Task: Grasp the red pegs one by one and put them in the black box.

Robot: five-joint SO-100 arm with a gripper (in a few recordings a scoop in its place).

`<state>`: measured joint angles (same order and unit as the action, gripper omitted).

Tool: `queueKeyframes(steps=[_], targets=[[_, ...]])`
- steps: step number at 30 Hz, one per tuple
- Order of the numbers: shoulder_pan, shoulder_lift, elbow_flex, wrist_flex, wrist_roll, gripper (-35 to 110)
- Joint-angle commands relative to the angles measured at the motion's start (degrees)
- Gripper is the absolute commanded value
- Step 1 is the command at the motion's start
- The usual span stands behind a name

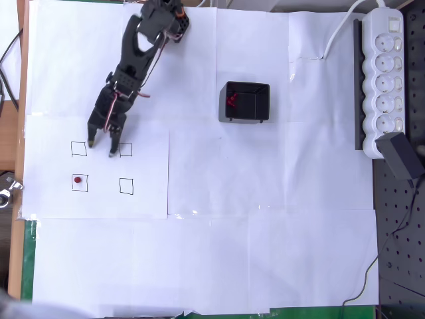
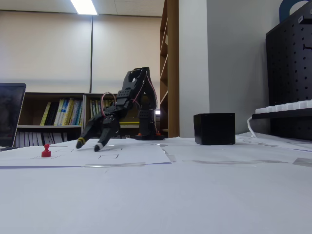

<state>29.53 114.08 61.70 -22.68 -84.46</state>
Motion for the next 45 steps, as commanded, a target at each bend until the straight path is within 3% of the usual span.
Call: queueKeyframes(steps=[1, 11, 19, 31, 45], targets=[[0.9, 5.1, 8.3, -3.4, -4.0, 22], [0.4, 12.9, 13.4, -11.3, -9.6, 22], [0.2, 18.0, 19.7, -11.0, -10.3, 21], [-0.3, 21.2, 30.2, 0.9, -5.8, 20], [-0.7, 23.6, 34.3, 2.9, -5.5, 19]])
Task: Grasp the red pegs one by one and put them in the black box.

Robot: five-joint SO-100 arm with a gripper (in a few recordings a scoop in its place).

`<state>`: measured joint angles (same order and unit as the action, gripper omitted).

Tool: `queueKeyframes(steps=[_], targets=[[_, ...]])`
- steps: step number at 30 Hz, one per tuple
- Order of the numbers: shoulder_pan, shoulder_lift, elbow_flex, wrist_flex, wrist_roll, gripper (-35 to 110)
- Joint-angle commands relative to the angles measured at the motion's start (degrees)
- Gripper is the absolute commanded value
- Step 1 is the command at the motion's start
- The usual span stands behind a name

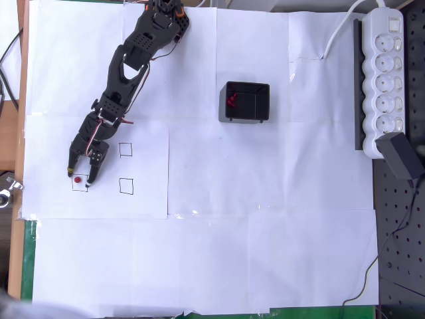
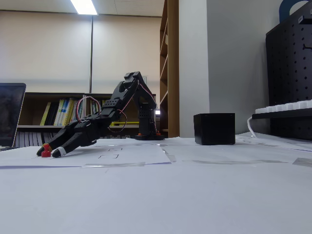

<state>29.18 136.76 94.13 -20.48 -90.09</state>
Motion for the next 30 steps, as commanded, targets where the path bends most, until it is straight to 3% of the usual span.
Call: queueKeyframes(steps=[1, 24, 27, 30], targets=[[-0.5, 1.0, 2.0, 0.7, 0.1, 19], [-1.1, -0.8, 2.4, 5.4, 2.4, 0], [-0.9, -4.9, 2.3, 15.4, 5.0, 0], [-0.2, -13.3, 5.8, 43.2, 13.4, 0]])
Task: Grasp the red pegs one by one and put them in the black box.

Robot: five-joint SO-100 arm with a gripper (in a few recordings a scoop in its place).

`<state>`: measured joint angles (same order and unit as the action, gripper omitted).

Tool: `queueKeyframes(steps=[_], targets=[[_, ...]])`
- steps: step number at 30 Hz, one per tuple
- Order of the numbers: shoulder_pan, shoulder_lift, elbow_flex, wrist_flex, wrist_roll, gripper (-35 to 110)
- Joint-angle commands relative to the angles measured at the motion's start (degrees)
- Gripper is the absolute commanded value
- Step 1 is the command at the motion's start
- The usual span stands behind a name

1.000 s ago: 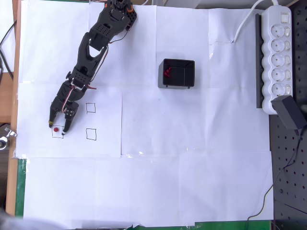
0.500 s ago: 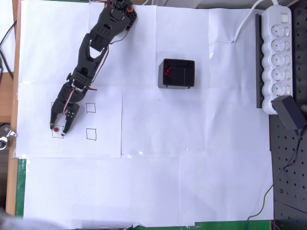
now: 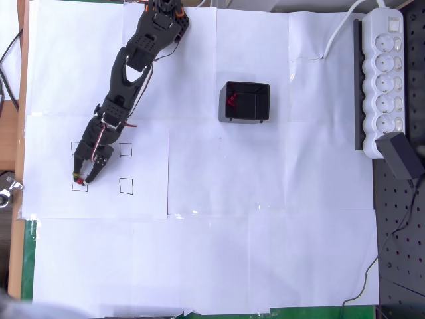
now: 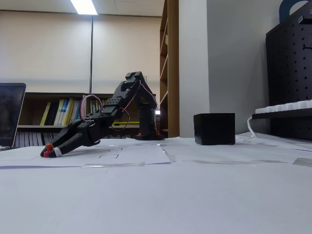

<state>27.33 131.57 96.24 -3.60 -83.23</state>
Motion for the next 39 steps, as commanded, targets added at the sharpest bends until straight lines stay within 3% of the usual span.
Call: queueKeyframes(steps=[1, 2, 4, 11, 17, 23, 29, 35, 39], targets=[[1.8, -10.4, 6.3, 37.2, 9.0, 0], [2.0, -14.1, 10.0, 51.6, 12.4, 0], [1.6, -19.3, 15.2, 70.2, 14.5, 0], [-13.8, -36.7, 24.5, 106.3, 5.0, 0], [-45.9, -53.0, 18.3, 106.8, -15.7, 0], [-70.8, -46.8, 20.6, 98.6, -29.4, 0], [-77.4, -36.0, 19.6, 93.9, -32.3, 0], [-76.2, -31.1, 9.0, 86.3, -32.2, 0], [-74.9, -29.3, 7.5, 87.7, -31.6, 10]])
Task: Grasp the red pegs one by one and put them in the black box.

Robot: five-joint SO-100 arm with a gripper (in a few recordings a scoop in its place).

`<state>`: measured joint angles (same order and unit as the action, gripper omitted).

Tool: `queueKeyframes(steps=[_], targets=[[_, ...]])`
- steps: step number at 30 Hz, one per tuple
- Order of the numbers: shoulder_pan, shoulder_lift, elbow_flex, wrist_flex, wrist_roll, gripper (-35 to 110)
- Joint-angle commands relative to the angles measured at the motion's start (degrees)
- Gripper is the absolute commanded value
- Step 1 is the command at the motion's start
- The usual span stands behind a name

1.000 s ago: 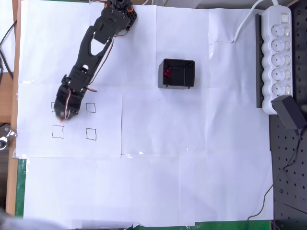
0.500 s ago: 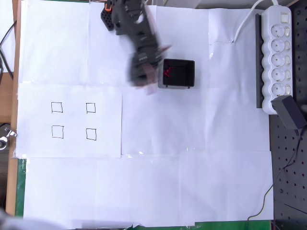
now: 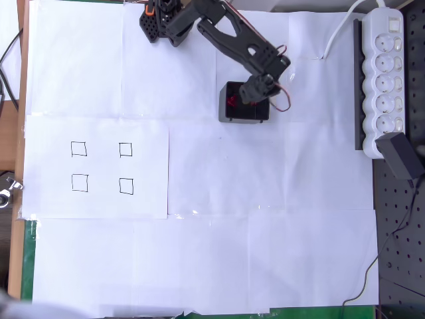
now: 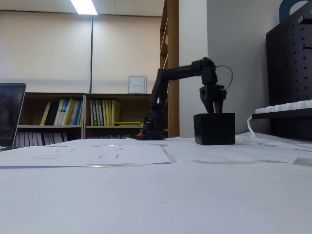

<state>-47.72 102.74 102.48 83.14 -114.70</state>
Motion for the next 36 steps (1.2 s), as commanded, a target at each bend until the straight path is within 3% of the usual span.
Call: queueKeyframes(steps=[1, 7, 13, 16, 20, 26, 28, 36], targets=[[0.4, -0.4, 1.2, 2.2, 1.5, 14], [1.8, -2.8, 6.2, 7.5, 2.5, 21], [8.9, -25.9, 10.7, 6.6, 7.2, 21], [18.9, -41.0, -2.4, -1.4, 14.0, 21], [32.8, -56.7, -26.3, -8.5, 23.2, 0], [46.8, -77.9, -65.0, -21.9, 32.2, 0], [49.4, -85.9, -75.0, -22.6, 35.0, 0], [47.2, -99.1, -89.8, -16.5, 29.0, 0]])
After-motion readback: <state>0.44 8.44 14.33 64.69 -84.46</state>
